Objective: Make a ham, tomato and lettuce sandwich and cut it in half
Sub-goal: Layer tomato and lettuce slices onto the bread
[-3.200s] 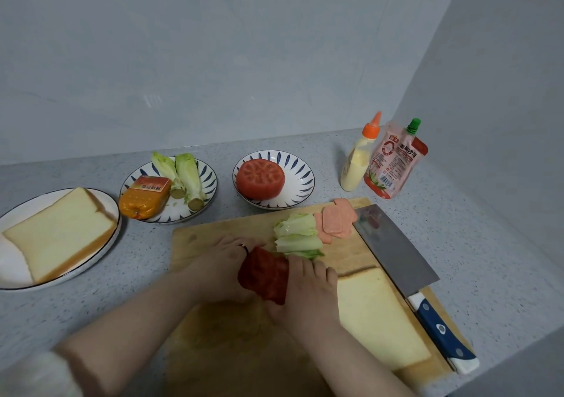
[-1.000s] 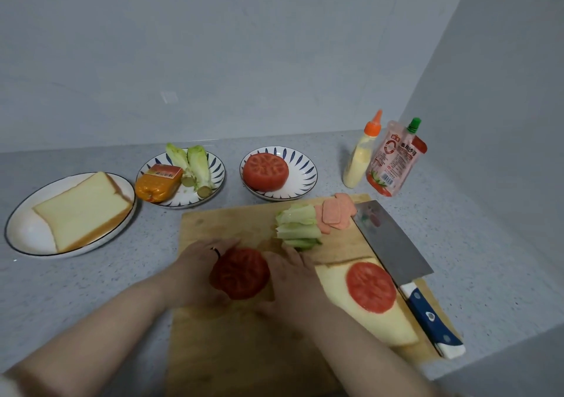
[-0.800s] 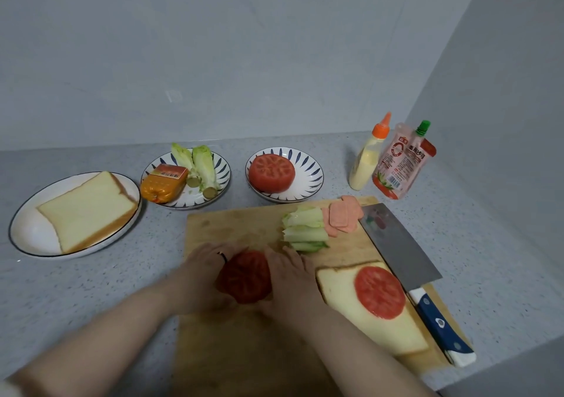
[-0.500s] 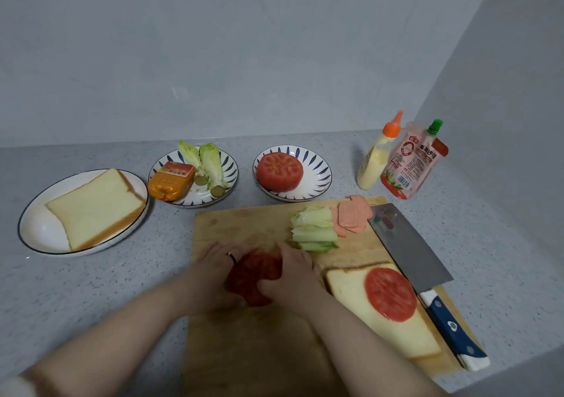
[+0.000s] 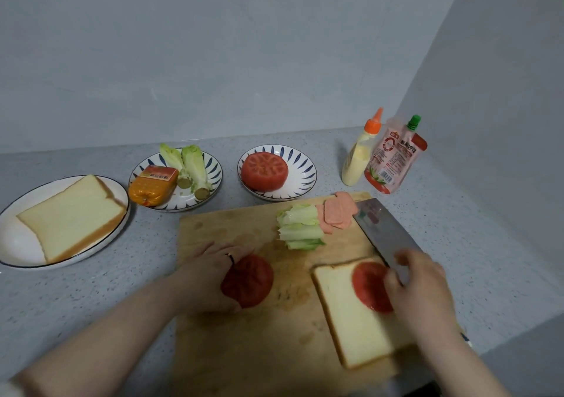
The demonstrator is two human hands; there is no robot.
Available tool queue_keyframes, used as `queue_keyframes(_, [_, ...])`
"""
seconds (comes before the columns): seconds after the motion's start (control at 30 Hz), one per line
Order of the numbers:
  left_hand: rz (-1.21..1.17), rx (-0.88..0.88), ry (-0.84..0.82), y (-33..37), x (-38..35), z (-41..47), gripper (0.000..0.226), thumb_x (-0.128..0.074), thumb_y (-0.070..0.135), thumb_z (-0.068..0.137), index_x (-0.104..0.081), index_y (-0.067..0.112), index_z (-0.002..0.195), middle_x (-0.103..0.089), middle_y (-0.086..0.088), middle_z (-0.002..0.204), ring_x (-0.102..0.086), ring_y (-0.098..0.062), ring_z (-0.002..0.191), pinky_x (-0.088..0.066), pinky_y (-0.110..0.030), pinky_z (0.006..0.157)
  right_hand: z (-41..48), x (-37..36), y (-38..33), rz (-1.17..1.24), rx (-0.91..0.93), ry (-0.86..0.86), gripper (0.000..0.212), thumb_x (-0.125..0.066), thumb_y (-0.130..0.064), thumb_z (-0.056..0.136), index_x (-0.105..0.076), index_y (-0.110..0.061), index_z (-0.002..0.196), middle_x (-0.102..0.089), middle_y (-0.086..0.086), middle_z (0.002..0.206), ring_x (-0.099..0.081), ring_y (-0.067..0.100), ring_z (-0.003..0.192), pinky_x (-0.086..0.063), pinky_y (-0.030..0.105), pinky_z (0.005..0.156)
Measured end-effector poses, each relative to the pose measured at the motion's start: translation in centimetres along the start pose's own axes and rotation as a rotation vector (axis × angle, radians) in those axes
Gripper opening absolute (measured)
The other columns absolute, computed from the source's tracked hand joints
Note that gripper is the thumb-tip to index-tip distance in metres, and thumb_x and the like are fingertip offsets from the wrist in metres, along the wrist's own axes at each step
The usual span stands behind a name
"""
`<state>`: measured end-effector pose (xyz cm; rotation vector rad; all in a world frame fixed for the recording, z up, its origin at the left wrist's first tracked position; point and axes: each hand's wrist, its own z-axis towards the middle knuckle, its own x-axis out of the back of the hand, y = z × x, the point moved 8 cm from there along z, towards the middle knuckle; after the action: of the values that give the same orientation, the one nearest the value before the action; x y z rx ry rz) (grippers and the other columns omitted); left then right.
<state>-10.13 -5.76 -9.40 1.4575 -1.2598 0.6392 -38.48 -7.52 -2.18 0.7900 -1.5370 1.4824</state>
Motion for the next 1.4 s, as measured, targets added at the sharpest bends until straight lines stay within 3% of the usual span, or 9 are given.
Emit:
queue_keyframes(0.17, [0.039,0.009,0.022,0.9,0.4,0.1,0.097,-0.07,0.051,0.066,-0.01,0.038,0.141,-0.024,0.01,0.147,-0.016,-0.012,0.136,-0.004,-0.027,0.112,-0.9,-0.1,7.0,-0.144,-0.186,-0.196,0.046,-0.055,-0.012,0.083,-0.041,-0.007,0.127,-0.05,0.018,0.122,-0.045,0.034,0.11,-0.037,0.034,0.086])
queue_keyframes(0.47, [-0.064,0.099,0.073,2.6,0.9,-0.7,0.09,-0.073,0.039,0.069,-0.02,0.031,0.142,-0.033,0.004,0.142,-0.027,-0.014,0.131,-0.023,-0.024,0.107,0.3,-1.5,8.0,-0.087,-0.101,-0.325,0.056,-0.058,-0.007,0.077,-0.037,-0.011,0.129,-0.051,0.013,0.119,-0.051,0.029,0.104,-0.038,0.028,0.073])
queue_keyframes(0.7, [-0.081,0.128,0.134,2.7,1.0,-0.8,0.085,-0.074,0.037,0.067,-0.028,0.029,0.139,-0.039,0.002,0.138,-0.031,-0.016,0.127,-0.025,-0.022,0.103,-0.4,1.6,8.2,-0.124,-0.073,-0.2,0.054,-0.059,-0.013,0.08,-0.039,-0.009,0.129,-0.048,0.016,0.119,-0.052,0.032,0.102,-0.035,0.029,0.07])
queue_keyframes(0.8, [-0.094,0.151,0.143,2.3,0.8,-0.9,0.085,-0.075,0.039,0.065,-0.031,0.031,0.137,-0.04,0.002,0.135,-0.034,-0.017,0.125,-0.03,-0.027,0.104,-2.4,5.1,7.8,0.035,-0.059,-0.019,0.045,-0.058,-0.005,0.08,-0.049,-0.01,0.124,-0.06,0.017,0.105,-0.056,0.034,0.092,-0.032,0.029,0.066])
queue_keyframes(0.87, [-0.076,0.147,0.165,2.2,0.8,-0.9,0.084,-0.074,0.042,0.063,-0.032,0.032,0.135,-0.041,0.003,0.133,-0.036,-0.017,0.122,-0.032,-0.029,0.103,-4.0,7.0,7.0,0.254,-0.047,0.056,0.029,-0.061,-0.008,0.081,-0.059,-0.016,0.109,-0.064,-0.001,0.075,-0.058,0.018,0.069,-0.036,0.026,0.054])
queue_keyframes(0.93, [-0.019,0.14,0.164,2.2,0.7,-0.7,0.085,-0.073,0.045,0.063,-0.032,0.031,0.135,-0.041,0.003,0.132,-0.035,-0.017,0.121,-0.029,-0.028,0.103,-5.6,6.9,5.7,0.549,-0.071,-0.009,0.016,-0.063,-0.009,0.081,-0.065,-0.02,0.093,-0.062,-0.007,0.054,-0.055,0.006,0.048,-0.044,0.019,0.044])
queue_keyframes(1.03, [0.04,0.105,0.111,1.7,0.5,-0.5,0.088,-0.071,0.051,0.062,-0.028,0.031,0.136,-0.039,0.003,0.134,-0.032,-0.018,0.123,-0.023,-0.029,0.106,-8.8,3.1,3.0,0.926,-0.188,-0.213,0.018,-0.055,-0.001,0.084,-0.065,-0.016,0.088,-0.06,0.003,0.048,-0.048,0.011,0.034,-0.039,0.014,0.035])
queue_keyframes(1.17, [0.036,0.059,0.064,0.7,0.5,-0.9,0.09,-0.069,0.053,0.064,-0.022,0.035,0.138,-0.033,0.004,0.14,-0.024,-0.018,0.13,-0.017,-0.032,0.109,-13.4,-3.0,0.1,1.074,-0.33,-0.382,0.021,-0.052,0.004,0.085,-0.064,-0.01,0.093,-0.058,0.01,0.05,-0.046,0.018,0.032,-0.04,0.022,0.033])
queue_keyframes(1.4, [-0.005,0.022,0.025,-0.2,0.3,-1.1,0.089,-0.069,0.051,0.067,-0.02,0.032,0.139,-0.028,0.002,0.143,-0.019,-0.019,0.133,-0.021,-0.033,0.108,-17.5,-6.9,-0.5,1.061,-0.471,-0.347,0.018,-0.054,0.002,0.086,-0.067,-0.011,0.088,-0.058,0.012,0.051,-0.047,0.023,0.041,-0.04,0.028,0.042])
